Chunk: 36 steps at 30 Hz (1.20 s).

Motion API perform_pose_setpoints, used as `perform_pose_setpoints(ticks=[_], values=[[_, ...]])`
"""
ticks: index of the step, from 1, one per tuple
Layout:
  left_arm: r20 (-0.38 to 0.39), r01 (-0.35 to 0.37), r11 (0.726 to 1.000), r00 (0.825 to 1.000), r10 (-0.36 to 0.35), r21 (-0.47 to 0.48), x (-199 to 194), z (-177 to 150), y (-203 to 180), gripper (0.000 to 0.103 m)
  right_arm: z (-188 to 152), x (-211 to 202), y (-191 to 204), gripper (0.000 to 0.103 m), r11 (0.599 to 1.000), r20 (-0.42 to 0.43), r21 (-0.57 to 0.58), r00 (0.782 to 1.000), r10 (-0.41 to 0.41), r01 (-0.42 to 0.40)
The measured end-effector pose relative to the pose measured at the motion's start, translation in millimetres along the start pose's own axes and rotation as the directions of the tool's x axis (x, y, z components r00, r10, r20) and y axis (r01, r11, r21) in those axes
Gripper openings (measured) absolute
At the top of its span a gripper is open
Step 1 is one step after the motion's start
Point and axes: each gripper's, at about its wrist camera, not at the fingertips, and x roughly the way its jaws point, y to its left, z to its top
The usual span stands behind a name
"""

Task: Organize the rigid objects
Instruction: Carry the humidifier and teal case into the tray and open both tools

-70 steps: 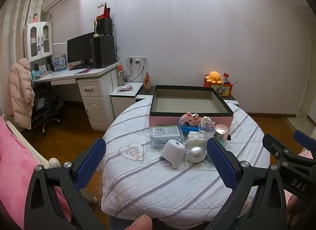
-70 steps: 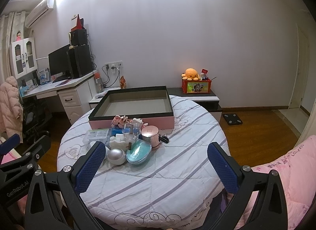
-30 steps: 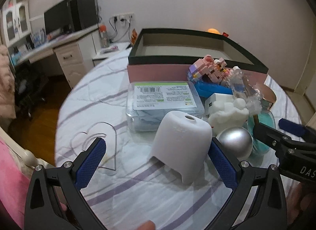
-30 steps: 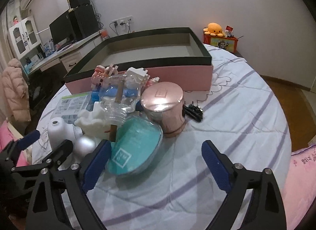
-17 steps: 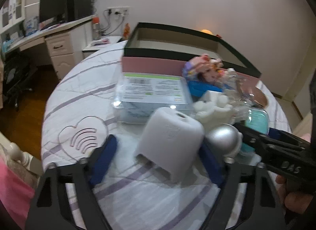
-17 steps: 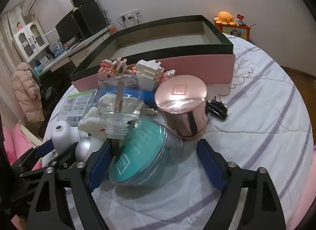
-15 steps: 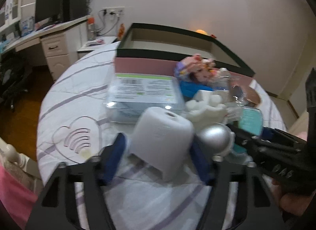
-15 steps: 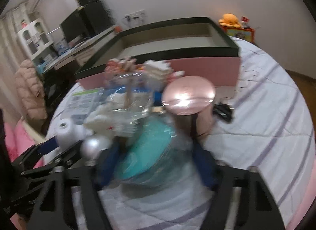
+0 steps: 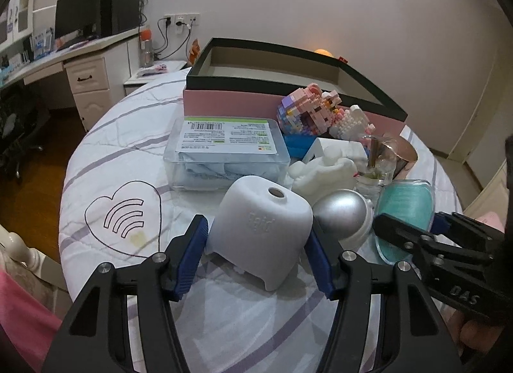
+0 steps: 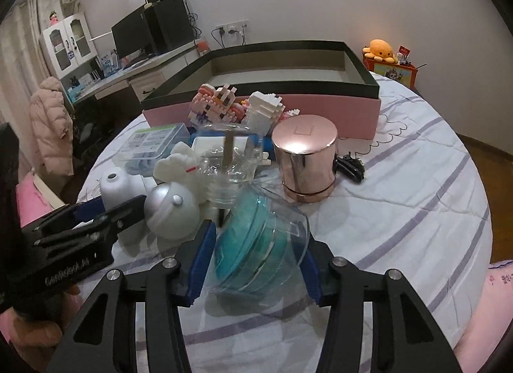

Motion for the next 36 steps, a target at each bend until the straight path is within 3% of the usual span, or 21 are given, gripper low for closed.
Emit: perform_pose_setpoints(ticks=[4, 7, 14, 23, 28, 36], values=[[0.01, -0.005, 1.0, 1.0, 0.005, 0.001, 0.3, -1.3, -1.0, 0.06, 0.3, 15.3, 10.0, 0.05, 0.999, -0.008, -0.039, 1.0, -0.023, 0.023], [0.016, -0.007, 1.0, 1.0, 0.007, -0.005, -4.8, -4.0, -0.6, 0.059, -5.4, 7.7, 2.6, 0.046, 1.0, 0.01, 0.017, 1.0, 0.025, -0.025], [0.037, -0.008, 1.0, 0.999, 0.008, -0.01, -21.2, -9.9, -2.3, 0.058, -18.7, -17.0, -3.5, 0.045, 0.999, 0.034, 0.026, 0.999, 0.036, -0.037], [0.085, -0.009, 1.0, 0.996, 0.01, -0.011, -49.8, 1.4, -1.2, 0.058, -8.0, -49.8, -0.8, 0.044, 0.998, 0.079, 0.011, 0.995, 0.066, -0.067], [0.114, -0.017, 1.0, 0.993, 0.016, 0.004, -58.3, 25.3, -4.4, 0.058, 18.8, -62.7, 3.6, 0.044, 0.996, 0.107, -0.023, 0.99, 0.09, -0.088], [0.189, -0.046, 0.998, 0.981, 0.039, 0.032, -49.4, 113.2, -14.0, 0.058, 112.0, -61.2, 5.6, 0.044, 0.994, 0.174, -0.086, 0.981, 0.088, -0.074]])
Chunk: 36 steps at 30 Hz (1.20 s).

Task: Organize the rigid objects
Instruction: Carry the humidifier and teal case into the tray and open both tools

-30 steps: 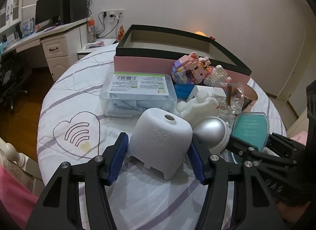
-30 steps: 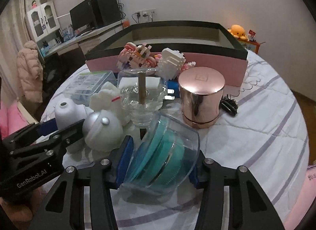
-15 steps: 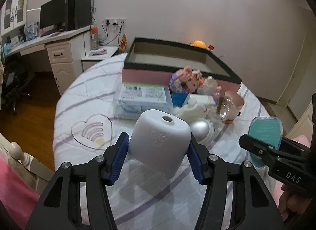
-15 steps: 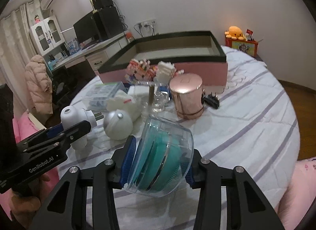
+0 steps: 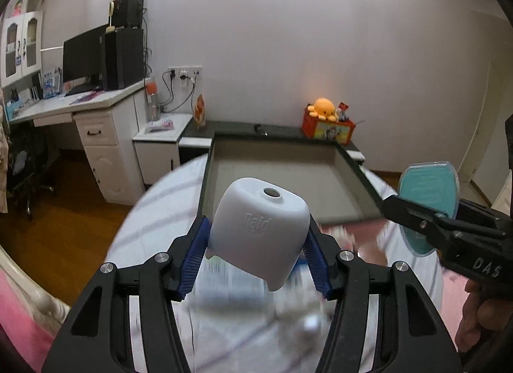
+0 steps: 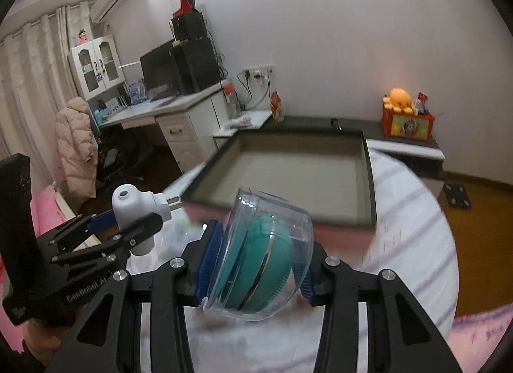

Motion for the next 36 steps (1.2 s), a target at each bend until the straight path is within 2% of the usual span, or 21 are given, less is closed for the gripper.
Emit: perform_pose_setpoints(ticks=[4, 8, 14, 18, 20, 22, 24, 26, 28, 29, 36], values=[[-0.011, -0.031, 0.999, 0.999, 0.032, 0.017, 37.8, 32.5, -2.7, 0.058, 38.7, 37.5, -13.6, 0.044, 1.0, -0.024, 0.006, 1.0, -0.011, 0.012], [-0.076, -0.039, 0.999, 0.996, 0.04, 0.007, 92.8, 52.2, -3.5, 0.058, 57.2, 93.1, -35.7, 0.044, 0.999, -0.096, 0.044, 0.995, -0.02, 0.024], [-0.202, -0.041, 0.999, 0.979, 0.038, -0.01, 163.6, 48.9, -3.2, 0.056, 49.5, 157.9, -62.4, 0.044, 0.995, -0.22, 0.078, 0.974, -0.045, 0.064], [-0.241, -0.05, 0.999, 0.969, 0.044, -0.018, 180.1, 44.2, -2.0, 0.053, 40.1, 176.1, -75.4, 0.045, 0.992, -0.269, 0.097, 0.962, -0.051, 0.079], [-0.238, -0.055, 0.998, 0.97, 0.053, -0.001, 178.9, 43.1, -5.0, 0.056, 37.7, 176.2, -78.3, 0.045, 0.991, -0.275, 0.098, 0.96, -0.057, 0.087], [-0.224, -0.078, 0.997, 0.971, 0.08, 0.019, 173.3, 43.6, -7.9, 0.059, 38.2, 172.4, -78.8, 0.058, 0.991, -0.266, 0.102, 0.962, -0.057, 0.087], [-0.201, -0.112, 0.993, 0.973, 0.115, 0.027, 165.1, 45.0, -7.0, 0.07, 39.4, 164.6, -80.1, 0.069, 0.989, -0.251, 0.1, 0.965, -0.08, 0.108], [-0.169, -0.123, 0.992, 0.978, 0.123, 0.01, 152.2, 47.2, -1.3, 0.088, 42.4, 157.2, -81.4, 0.081, 0.987, -0.233, 0.111, 0.969, -0.088, 0.116], [-0.127, -0.114, 0.993, 0.986, 0.112, -0.007, 136.5, 49.2, 4.1, 0.099, 44.6, 145.9, -79.8, 0.082, 0.987, -0.208, 0.114, 0.975, -0.085, 0.11], [-0.091, -0.118, 0.993, 0.989, 0.117, -0.008, 123.2, 49.3, 5.0, 0.101, 45.0, 140.6, -78.5, 0.082, 0.987, -0.198, 0.111, 0.976, -0.092, 0.116], [0.05, -0.19, 0.982, 0.981, 0.189, 0.015, 51.0, 41.2, 2.7, 0.103, 42.8, 79.5, -55.7, 0.082, 0.985, -0.064, 0.1, 0.989, -0.132, 0.138]])
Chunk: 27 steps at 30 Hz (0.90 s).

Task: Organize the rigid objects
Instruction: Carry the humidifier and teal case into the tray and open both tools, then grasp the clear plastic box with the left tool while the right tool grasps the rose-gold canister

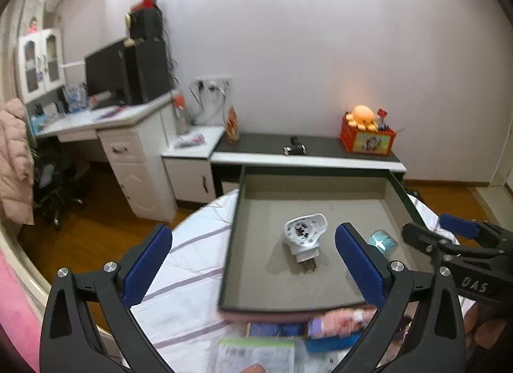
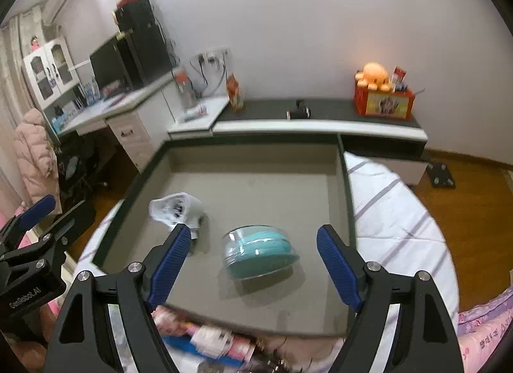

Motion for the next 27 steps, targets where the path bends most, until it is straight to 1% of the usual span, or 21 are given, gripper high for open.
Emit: perform_pose_setpoints(ticks=[5, 7, 9, 11, 13, 14, 15, 18, 27], values=[[0.088, -0.005, 1.0, 0.996, 0.007, -0.02, -50.7, -12.4, 10.3, 0.103, -16.6, -54.1, 15.3, 0.082, 1.0, 0.104, -0.022, 0.994, -0.02, 0.023], [0.107, -0.016, 1.0, 0.994, 0.017, -0.017, -66.6, -19.0, 11.9, 0.103, -24.7, -73.1, 20.0, 0.083, 1.0, 0.134, -0.022, 0.991, -0.016, 0.019], [0.11, -0.014, 1.0, 0.994, 0.017, -0.02, -81.8, -26.1, 14.1, 0.103, -30.3, -88.7, 24.1, 0.083, 1.0, 0.154, -0.024, 0.988, -0.011, 0.015], [0.108, -0.001, 1.0, 0.994, 0.004, -0.029, -92.7, -31.2, 16.9, 0.103, -38.3, -104.2, 28.6, 0.087, 0.999, 0.176, -0.028, 0.984, -0.015, 0.02], [0.109, 0.003, 0.999, 0.994, 0.001, -0.04, -104.8, -37.6, 19.2, 0.103, -46.9, -118.8, 32.1, 0.094, 1.0, 0.2, -0.024, 0.98, -0.014, 0.019], [0.111, 0.006, 0.999, 0.994, -0.001, -0.043, -110.6, -40.7, 19.3, 0.103, -51.7, -125.0, 33.5, 0.103, 1.0, 0.213, -0.02, 0.977, -0.015, 0.019], [0.117, 0.006, 0.999, 0.993, -0.001, -0.043, -117.2, -44.6, 20.0, 0.103, -57.5, -133.3, 35.1, 0.103, 1.0, 0.233, -0.019, 0.972, -0.014, 0.019], [0.128, -0.017, 0.999, 0.992, 0.022, -0.036, -133.1, -58.9, 19.6, 0.103, -69.0, -146.7, 40.7, 0.103, 0.999, 0.25, -0.02, 0.968, -0.021, 0.026], [0.093, -0.015, 0.998, 0.995, 0.021, -0.068, -151.8, -90.2, 27.7, 0.103, -100.8, -179.4, 46.0, 0.103, 1.0, 0.273, -0.01, 0.962, -0.021, 0.025]])
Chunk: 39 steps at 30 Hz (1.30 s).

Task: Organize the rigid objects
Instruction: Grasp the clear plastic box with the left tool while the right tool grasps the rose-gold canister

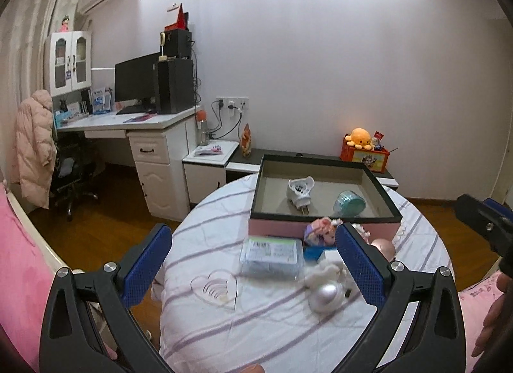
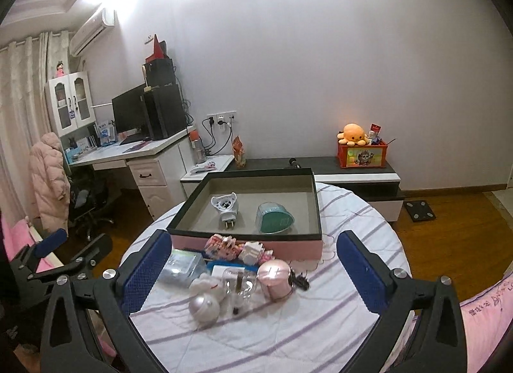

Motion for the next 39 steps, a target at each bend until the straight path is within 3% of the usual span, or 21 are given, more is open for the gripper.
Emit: perform_pose_setpoints(ticks=[8, 22, 32, 39], values=[[-0.02, -0.014, 1.0, 1.0, 0.015, 0.017, -11.8, -19.1, 2.9, 0.103, -26.2, -24.1, -3.3, 0.103, 1.0, 0.002, 0.028, 1.0, 0.004, -0.004], [-0.057, 0.009, 1.0, 0.998, -0.008, 0.025, -7.4, -30.4, 0.7, 0.103, -45.0, -15.0, -8.8, 0.103, 1.0, -0.062, 0.018, 0.998, -0.009, 0.01], [-0.172, -0.001, 1.0, 0.985, 0.004, 0.018, 39.6, -50.2, 5.6, 0.103, -69.2, 29.7, -28.1, 0.103, 0.997, -0.187, 0.02, 0.98, -0.069, 0.074], [-0.233, -0.01, 0.999, 0.972, 0.02, 0.044, 100.3, -51.9, -1.6, 0.103, -74.3, 77.4, -41.4, 0.103, 0.993, -0.245, -0.02, 0.962, -0.12, 0.119]])
